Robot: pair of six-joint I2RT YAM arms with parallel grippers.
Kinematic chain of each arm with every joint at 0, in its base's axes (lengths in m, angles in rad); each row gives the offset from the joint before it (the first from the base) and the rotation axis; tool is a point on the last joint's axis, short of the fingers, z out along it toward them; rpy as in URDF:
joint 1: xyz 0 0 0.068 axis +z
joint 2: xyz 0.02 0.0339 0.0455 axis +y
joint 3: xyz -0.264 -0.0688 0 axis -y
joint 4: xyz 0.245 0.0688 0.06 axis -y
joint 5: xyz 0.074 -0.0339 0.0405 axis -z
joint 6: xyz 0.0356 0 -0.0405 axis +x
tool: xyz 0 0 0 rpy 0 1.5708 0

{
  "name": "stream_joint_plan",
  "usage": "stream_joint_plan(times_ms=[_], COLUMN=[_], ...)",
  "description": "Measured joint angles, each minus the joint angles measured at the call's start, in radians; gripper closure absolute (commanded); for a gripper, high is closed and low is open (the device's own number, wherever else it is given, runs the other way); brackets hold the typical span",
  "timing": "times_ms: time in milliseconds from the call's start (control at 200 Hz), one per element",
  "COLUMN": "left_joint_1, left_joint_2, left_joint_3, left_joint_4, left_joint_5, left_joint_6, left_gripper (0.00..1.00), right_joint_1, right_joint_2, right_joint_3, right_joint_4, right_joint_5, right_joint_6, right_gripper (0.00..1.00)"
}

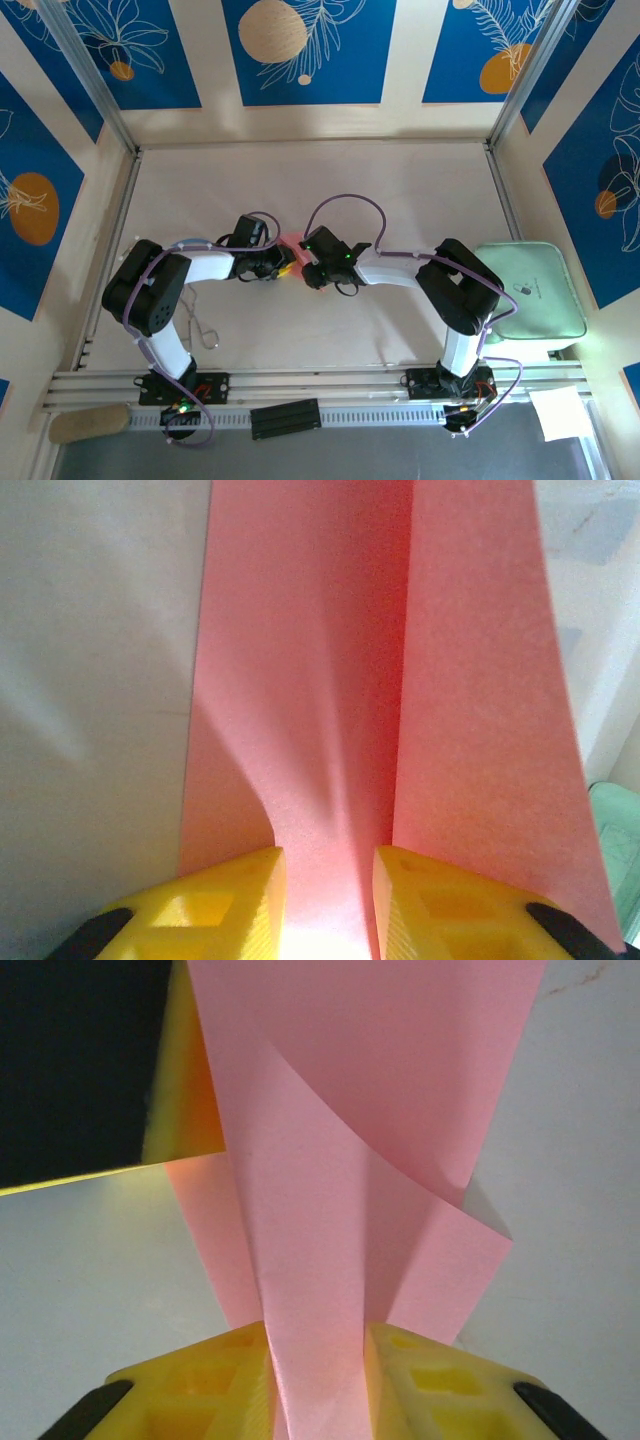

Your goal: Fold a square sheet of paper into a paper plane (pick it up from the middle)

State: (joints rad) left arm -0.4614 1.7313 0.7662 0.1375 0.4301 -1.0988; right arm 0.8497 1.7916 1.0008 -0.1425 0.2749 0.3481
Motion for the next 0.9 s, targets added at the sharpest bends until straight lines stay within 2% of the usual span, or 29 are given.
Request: stream_joint_plan(times_ms=[385, 900], left_joint_1=[0.000, 0.000], left_joint_2=[0.000, 0.000], left_joint_3=[0.000, 0.000], left_joint_4=[0.000, 0.000], left_joint_5=[0.000, 0.000], left_joint_6=[0.000, 0.000], left_gripper=[0.70, 0.70], right_joint_1=[0.001, -0.007], right_joint_2=[0.027, 0.032], right_joint_3=[0.007, 0.013], right_joint_4=[-0.001, 0.008], right_joint_5=[0.014, -0.014], right_joint_6=[0.000, -0.003], right_gripper=[0.71, 0.89])
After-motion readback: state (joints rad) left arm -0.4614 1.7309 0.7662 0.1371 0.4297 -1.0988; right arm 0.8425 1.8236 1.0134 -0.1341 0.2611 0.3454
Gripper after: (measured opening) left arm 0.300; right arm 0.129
